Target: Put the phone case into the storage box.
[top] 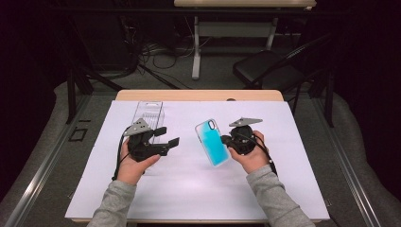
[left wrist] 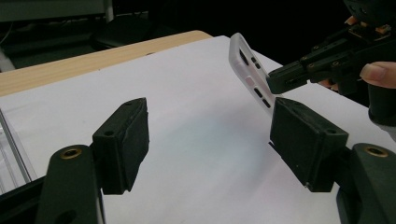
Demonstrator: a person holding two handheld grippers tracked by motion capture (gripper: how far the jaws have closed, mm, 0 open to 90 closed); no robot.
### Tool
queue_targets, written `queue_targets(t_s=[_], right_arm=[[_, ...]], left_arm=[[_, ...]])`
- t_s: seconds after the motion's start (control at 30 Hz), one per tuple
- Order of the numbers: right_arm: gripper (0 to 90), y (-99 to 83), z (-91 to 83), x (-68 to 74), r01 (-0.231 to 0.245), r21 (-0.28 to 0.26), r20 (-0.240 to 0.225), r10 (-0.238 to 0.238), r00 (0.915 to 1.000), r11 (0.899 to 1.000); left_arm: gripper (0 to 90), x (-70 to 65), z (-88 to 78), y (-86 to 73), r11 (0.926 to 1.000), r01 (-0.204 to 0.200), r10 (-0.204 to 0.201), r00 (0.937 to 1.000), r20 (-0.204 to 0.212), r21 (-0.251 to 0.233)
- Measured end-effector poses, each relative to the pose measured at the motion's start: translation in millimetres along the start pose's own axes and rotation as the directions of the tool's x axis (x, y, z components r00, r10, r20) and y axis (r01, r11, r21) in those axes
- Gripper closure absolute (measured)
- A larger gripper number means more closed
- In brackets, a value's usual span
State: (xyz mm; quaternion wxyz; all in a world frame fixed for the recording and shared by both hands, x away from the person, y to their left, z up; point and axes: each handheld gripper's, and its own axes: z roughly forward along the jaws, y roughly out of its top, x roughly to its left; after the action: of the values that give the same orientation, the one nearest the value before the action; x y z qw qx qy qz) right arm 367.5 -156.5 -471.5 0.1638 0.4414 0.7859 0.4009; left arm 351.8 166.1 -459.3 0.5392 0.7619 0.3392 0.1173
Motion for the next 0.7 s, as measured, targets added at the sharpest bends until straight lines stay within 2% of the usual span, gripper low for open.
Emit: queue_targets(t_s=[0.17, 0.33, 0.7], right_arm=[[88.4, -1.3, 1.6, 1.4, -0.007, -0.038, -0.002, 0.007, 1.0000, 0.999], [88.4, -3.4, 0.6, 4.9, 0.016, -0.077, 0.006, -0.016, 0.9999, 0.997], [88.4, -14.8, 1.1, 9.0, -0.004, -0.167, 0.015, 0.007, 0.9999, 0.986]], left_arm=[[30.6, -0.4, 1.5, -1.0, 0.9994, 0.027, -0.027, 0.9996, 0.007, 0.021], [32.3, -0.6, 2.3, -2.3, 0.9989, 0.041, -0.041, 0.9991, 0.013, 0.023], [33.8, -5.7, 2.1, -0.8, 0.9996, 0.028, -0.028, 0.9993, 0.026, -0.002]])
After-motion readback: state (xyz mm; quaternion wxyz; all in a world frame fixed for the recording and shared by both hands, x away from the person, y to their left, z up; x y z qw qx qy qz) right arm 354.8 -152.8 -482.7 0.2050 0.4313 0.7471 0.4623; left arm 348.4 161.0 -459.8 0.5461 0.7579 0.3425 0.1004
